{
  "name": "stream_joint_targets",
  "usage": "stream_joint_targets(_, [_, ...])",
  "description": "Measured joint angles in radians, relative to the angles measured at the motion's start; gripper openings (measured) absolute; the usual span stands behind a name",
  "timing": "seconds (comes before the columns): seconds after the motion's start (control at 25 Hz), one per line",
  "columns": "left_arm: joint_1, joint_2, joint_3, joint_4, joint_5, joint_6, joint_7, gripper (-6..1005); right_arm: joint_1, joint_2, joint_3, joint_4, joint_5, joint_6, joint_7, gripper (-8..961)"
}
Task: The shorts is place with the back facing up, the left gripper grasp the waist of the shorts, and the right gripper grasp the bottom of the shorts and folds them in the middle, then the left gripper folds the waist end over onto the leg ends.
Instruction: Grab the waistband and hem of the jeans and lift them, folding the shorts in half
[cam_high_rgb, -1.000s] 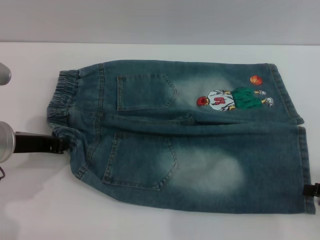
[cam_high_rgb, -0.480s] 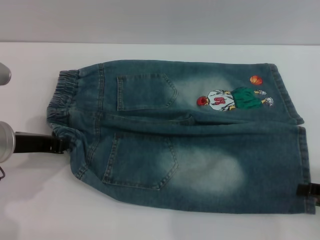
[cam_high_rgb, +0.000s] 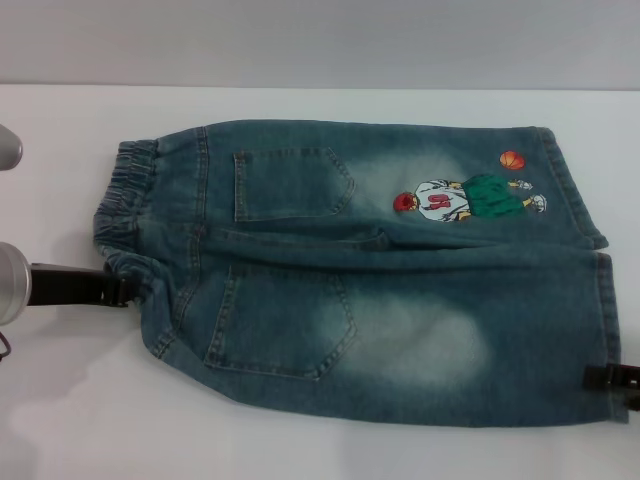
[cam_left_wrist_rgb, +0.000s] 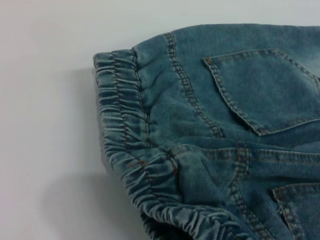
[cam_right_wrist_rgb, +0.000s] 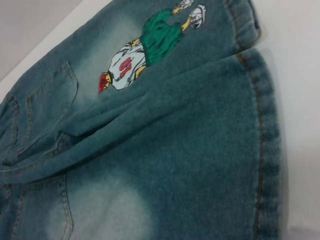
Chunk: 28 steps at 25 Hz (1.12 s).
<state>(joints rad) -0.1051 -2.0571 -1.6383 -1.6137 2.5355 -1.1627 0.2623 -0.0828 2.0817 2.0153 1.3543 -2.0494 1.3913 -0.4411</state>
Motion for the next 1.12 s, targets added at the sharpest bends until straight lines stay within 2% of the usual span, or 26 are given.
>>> stream_joint_targets(0.4, [-0.001,0.0,-0.001,0.0,0.0,0.0,0.0,139,0.007,-0.002,-0.015,0.0,0.046,0.009,-0.028,670])
stream_joint_targets(0.84, [0.007,0.0,-0.005,0.0,0.0,0.005,0.001,138,0.019,-0.005,-0.018,-0.019,0.073,0.013,-0.076,239])
stream_joint_targets(1.12, [0.008,0.0,-0.005,0.0,0.0,0.008,0.002,138,0.026,-0.005,-0.018,-0.04,0.074,0.014,-0.077,114])
